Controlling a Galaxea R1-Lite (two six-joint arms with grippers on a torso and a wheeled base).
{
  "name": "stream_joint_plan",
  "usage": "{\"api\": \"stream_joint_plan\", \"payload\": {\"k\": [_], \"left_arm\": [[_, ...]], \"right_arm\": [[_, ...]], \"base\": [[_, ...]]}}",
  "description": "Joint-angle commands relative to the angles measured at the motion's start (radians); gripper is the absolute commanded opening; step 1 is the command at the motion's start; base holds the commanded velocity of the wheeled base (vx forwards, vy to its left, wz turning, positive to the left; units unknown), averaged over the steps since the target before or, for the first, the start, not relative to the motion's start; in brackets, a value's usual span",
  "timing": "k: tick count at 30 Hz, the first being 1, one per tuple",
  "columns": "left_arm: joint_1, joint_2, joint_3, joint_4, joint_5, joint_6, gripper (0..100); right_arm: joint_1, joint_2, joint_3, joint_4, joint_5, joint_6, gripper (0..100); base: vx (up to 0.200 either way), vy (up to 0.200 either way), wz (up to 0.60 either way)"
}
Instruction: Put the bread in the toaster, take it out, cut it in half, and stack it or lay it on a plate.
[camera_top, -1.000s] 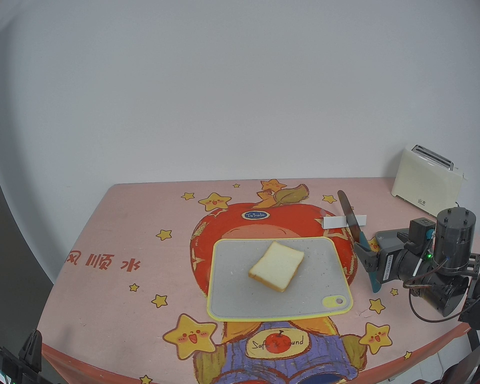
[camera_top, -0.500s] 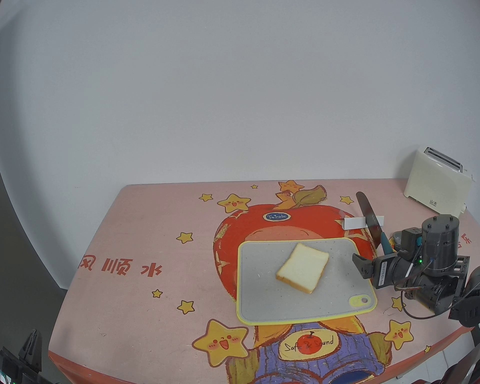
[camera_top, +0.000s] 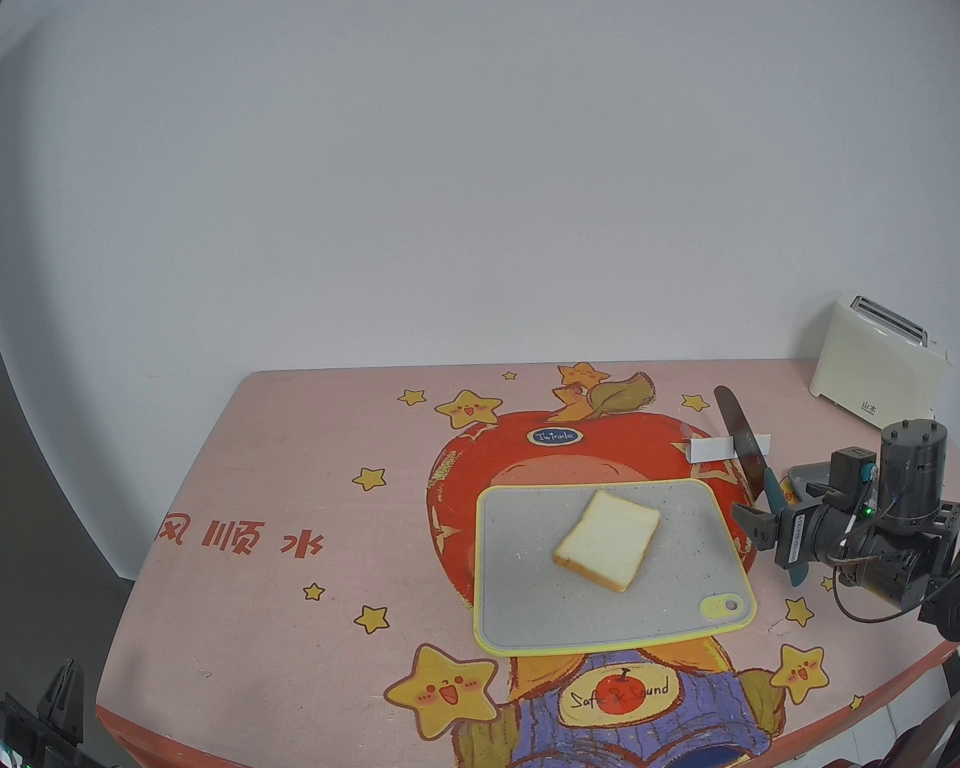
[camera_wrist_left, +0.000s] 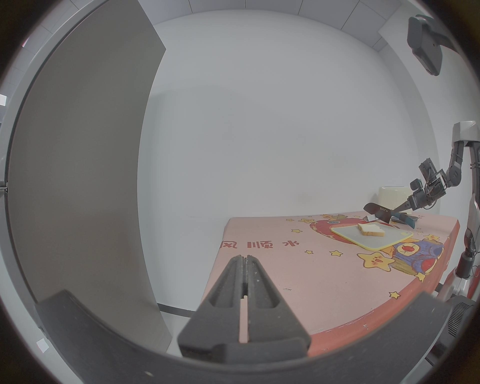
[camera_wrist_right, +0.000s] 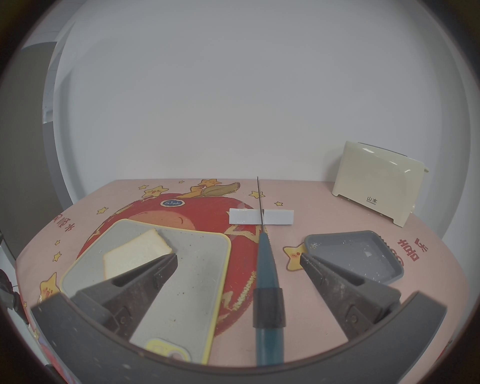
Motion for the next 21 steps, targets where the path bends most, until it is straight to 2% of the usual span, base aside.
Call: {"api": "stream_joint_plan", "payload": {"k": [1, 7, 21], "left_arm": [[0.0, -0.007, 0.018, 0.0, 0.0, 0.0, 0], [0.0, -0.007, 0.018, 0.0, 0.0, 0.0, 0], [0.0, -0.007, 0.018, 0.0, 0.0, 0.0, 0]], "right_arm": [[-0.016, 0.002, 0.011, -0.004, 0.017, -0.001, 100], [-0.053, 0.028, 0.005, -0.007, 0.032, -0.006, 100], [-0.064, 0.102, -0.011, -0.028, 0.032, -0.006, 100]], "base": [[0.0, 0.0, 0.0], [0.0, 0.0, 0.0], [0.0, 0.0, 0.0]]}}
